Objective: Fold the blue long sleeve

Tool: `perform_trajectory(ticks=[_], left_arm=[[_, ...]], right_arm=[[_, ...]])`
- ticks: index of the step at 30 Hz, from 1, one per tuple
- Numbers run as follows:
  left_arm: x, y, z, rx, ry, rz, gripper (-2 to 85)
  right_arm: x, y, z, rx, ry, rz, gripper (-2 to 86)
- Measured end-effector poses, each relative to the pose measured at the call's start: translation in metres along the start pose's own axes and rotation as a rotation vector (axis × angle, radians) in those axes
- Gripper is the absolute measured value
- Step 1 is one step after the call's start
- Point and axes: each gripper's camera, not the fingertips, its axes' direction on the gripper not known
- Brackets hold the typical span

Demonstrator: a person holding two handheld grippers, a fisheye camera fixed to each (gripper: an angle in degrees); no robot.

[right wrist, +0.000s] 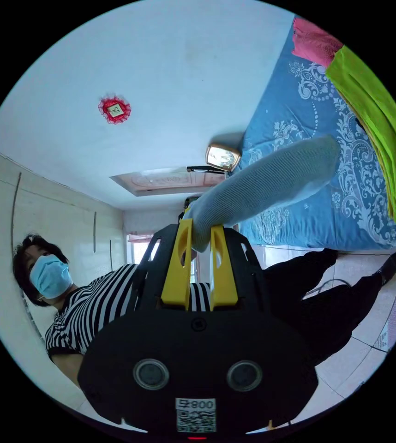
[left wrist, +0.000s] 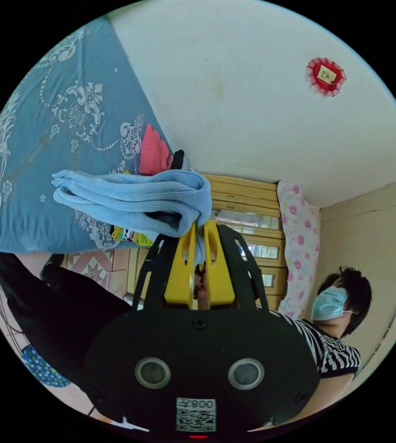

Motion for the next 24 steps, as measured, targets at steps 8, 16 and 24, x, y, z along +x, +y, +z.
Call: perform_trajectory(ticks=[8, 16, 24], left_arm=[[0.106, 0.049, 0.059, 0.06, -0.002, 0.0, 4.0], [0.207, 0.048, 0.098, 0.036, 0.017, 0.046, 4.5], [0.333, 0.002, 0.17, 0.034, -0.011, 0.126, 4.9]], right_arm=[[0.045, -0.065, -0.111, -0.079, -0.002, -0.01, 6.2], [0.084, -0.143, -0.166, -0.066, -0.001, 0.007, 6.4], [0.11, -0.295, -0.227, -0.072, -0.002, -0.036, 6.3]])
